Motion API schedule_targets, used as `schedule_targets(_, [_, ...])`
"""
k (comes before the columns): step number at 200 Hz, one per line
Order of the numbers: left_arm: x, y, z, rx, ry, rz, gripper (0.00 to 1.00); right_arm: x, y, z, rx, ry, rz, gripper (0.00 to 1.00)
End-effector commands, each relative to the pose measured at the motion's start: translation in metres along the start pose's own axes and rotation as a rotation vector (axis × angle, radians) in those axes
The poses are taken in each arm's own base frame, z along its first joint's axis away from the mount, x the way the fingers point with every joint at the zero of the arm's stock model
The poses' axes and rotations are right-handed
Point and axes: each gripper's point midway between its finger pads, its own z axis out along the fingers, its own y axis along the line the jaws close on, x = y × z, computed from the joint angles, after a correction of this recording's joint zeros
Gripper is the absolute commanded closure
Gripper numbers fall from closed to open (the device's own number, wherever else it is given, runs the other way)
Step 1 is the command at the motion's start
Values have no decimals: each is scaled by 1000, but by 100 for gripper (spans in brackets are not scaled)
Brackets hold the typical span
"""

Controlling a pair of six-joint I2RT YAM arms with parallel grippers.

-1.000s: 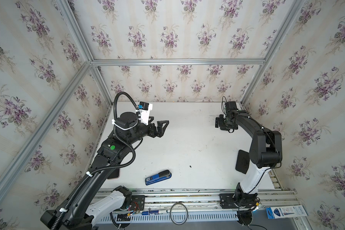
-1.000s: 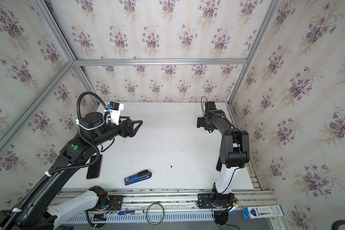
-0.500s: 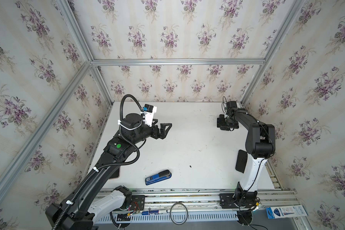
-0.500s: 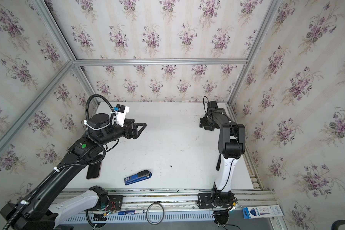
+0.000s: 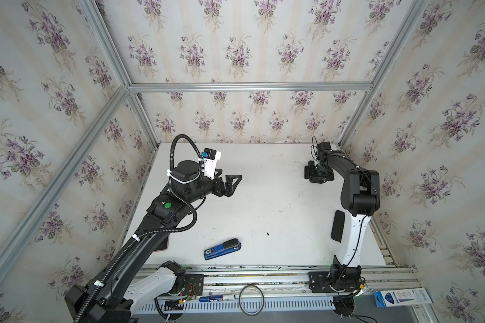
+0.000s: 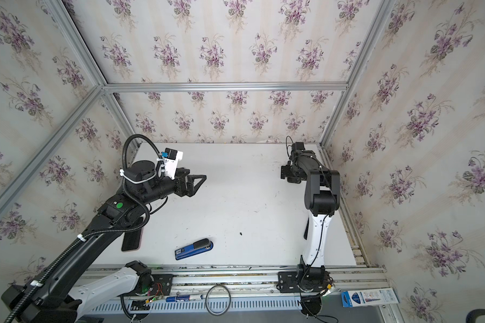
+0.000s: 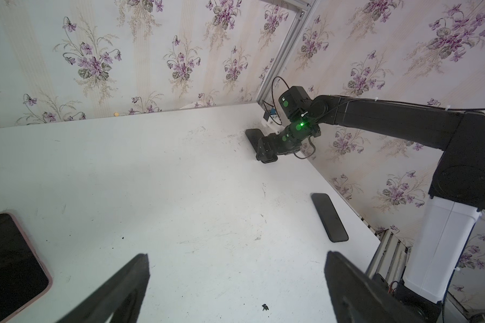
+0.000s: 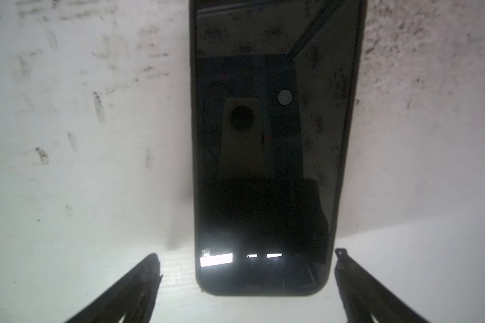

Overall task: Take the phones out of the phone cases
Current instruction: 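Close the right gripper on the black cased phone's end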

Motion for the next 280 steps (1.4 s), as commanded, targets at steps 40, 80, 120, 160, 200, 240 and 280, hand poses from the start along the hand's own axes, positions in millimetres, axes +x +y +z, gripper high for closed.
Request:
schedule_targets(40, [-7,-1,2,22,-23,3,0,-6,-9,10,-5,22,22,1])
schedule_targets(80, [-7,3,3,20,-17,-7,0,-12,-8,13,-12,33,23,3])
schedule_targets(120, [-7,4,4,24,-13,-18,0,-16,-6,11,-20,46,21,11])
schedule_targets(160, [-8,6,4,23,-15,-24,0,-11,-5,15,-26,63,20,17])
schedule_targets(200, [-7,7,5,22,-11,-26,0,-8,-4,19,-30,76,16,21])
schedule_targets(240, [-6,8,6,22,-8,-28,0,-9,-6,20,-20,79,20,14])
schedule_targets(280, [-6,8,7,23,-4,-31,0,-11,-5,23,-18,111,24,15])
